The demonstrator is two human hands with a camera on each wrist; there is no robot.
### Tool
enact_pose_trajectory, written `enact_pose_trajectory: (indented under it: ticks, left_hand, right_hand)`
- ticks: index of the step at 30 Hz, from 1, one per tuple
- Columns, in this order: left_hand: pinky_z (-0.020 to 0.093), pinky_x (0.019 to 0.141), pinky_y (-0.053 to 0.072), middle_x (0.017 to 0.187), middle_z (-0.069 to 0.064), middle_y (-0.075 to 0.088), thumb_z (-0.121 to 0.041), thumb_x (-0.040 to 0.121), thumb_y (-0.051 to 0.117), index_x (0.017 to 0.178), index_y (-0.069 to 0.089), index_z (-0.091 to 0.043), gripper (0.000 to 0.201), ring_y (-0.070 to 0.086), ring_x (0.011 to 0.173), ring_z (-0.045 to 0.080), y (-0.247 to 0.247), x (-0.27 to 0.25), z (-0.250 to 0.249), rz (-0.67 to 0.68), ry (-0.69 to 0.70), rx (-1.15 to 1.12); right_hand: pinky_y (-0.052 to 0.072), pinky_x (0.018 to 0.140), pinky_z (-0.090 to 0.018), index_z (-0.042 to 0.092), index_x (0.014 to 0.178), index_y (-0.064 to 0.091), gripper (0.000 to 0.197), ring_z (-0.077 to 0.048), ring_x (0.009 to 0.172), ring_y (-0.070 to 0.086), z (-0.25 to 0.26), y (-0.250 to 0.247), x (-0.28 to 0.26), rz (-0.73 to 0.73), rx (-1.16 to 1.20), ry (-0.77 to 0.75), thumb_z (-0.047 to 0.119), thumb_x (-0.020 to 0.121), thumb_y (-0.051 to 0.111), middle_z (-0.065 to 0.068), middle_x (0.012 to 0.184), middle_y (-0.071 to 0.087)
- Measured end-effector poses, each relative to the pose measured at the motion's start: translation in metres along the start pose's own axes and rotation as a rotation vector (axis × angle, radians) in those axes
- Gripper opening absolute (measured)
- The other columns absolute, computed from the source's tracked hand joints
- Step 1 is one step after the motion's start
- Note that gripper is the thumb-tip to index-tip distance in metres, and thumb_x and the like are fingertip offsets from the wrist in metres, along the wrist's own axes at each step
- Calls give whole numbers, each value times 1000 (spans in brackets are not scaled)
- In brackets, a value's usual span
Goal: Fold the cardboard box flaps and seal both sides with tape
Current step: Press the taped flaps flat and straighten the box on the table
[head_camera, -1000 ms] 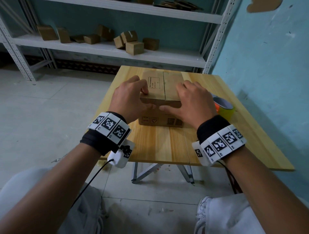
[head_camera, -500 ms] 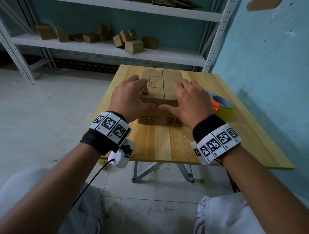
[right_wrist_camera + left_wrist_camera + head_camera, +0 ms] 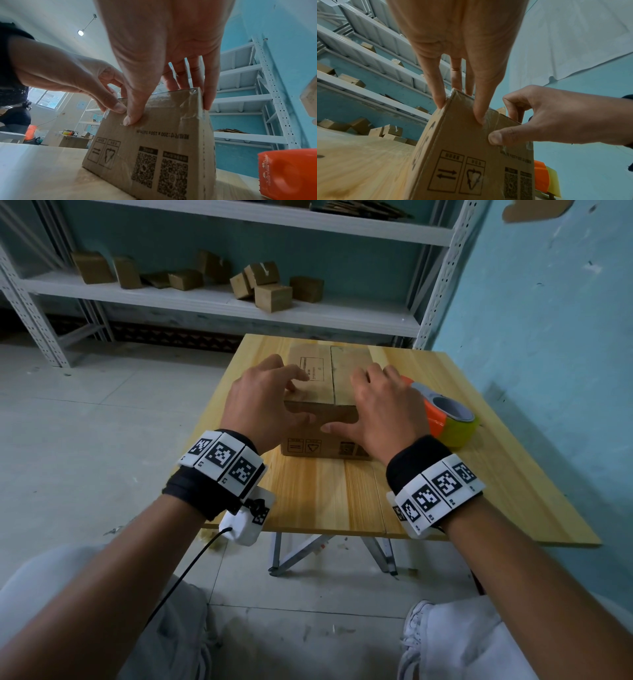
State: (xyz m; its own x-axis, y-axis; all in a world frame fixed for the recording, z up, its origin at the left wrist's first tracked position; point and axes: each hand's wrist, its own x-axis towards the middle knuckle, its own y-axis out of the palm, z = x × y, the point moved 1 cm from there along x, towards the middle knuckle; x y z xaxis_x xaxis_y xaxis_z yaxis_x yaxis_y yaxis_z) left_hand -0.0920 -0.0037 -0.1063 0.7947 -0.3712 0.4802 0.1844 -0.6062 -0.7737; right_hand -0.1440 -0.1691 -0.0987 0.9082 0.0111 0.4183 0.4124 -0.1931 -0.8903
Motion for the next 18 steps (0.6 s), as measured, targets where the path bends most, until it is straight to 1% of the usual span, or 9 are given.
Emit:
enact_pose_trajectory:
  ticks: [2,4,5,8,10,12,14,16,18]
  left_hand:
    - [35,78,47,105,-4,49,-33,70,81,127,59,-25,62,51,93,19,0,0,-1,33,-12,56]
    - [32,78,43,104,-5,43,-33,72,80,129,58,-28,62,45,94,18,-1,0,-3,72,-11,116]
    - [32,79,42,105,-5,42,-33,73,79,130,57,-29,61,44,94,18,-2,0,-3,93,-10,135]
    - [36,85,46,111,-1,45,-30,75,78,131,57,-29,60,45,98,21,-6,0,-4,133,3,152]
    - [38,87,46,113,0,46,-28,76,77,131,56,-28,59,46,100,22,-9,0,-5,153,8,158]
    - [35,86,44,112,-1,46,-27,78,75,130,57,-28,55,48,101,21,-14,1,-6,191,8,150]
    - [31,83,43,108,-4,47,-31,80,72,125,61,-27,46,51,99,18,-24,2,-7,246,28,143]
    - [28,80,45,103,-8,52,-38,83,67,114,67,-28,33,54,92,12,-40,4,-8,320,52,132]
    - [24,72,50,97,-11,62,-39,85,64,103,69,-29,21,61,80,6,-56,10,-10,390,27,59]
  right_hand:
    - [49,77,-36,11,122,50,73,-26,106,54,1,0,-1,-9,6,-17,64,74,69,-10,117,56]
    - [50,75,-36,11,121,50,74,-26,104,54,1,0,-2,-9,-6,-37,60,71,74,-9,116,55]
    - [50,75,-36,12,121,49,74,-25,104,54,1,1,-3,-7,-13,-47,59,70,75,-9,117,55]
    - [51,80,-36,14,126,47,70,-26,109,52,-3,1,-7,-2,1,-67,54,76,74,-7,121,55]
    - [49,81,-35,15,127,48,62,-25,111,52,-9,-3,-8,7,31,-83,50,81,71,-5,122,55]
    - [45,78,-31,16,120,51,47,-20,103,51,-15,-11,-10,19,78,-112,45,86,67,-3,115,56]
    - [42,77,-28,20,108,54,29,-13,92,46,-24,-20,-13,56,135,-149,42,90,63,3,101,54]
    - [46,78,-29,24,95,54,15,-9,85,47,-34,-31,-15,114,244,-161,38,93,59,9,92,52]
    - [51,79,-33,26,88,59,11,-8,81,54,-44,-40,-15,165,400,-165,34,94,58,12,87,57]
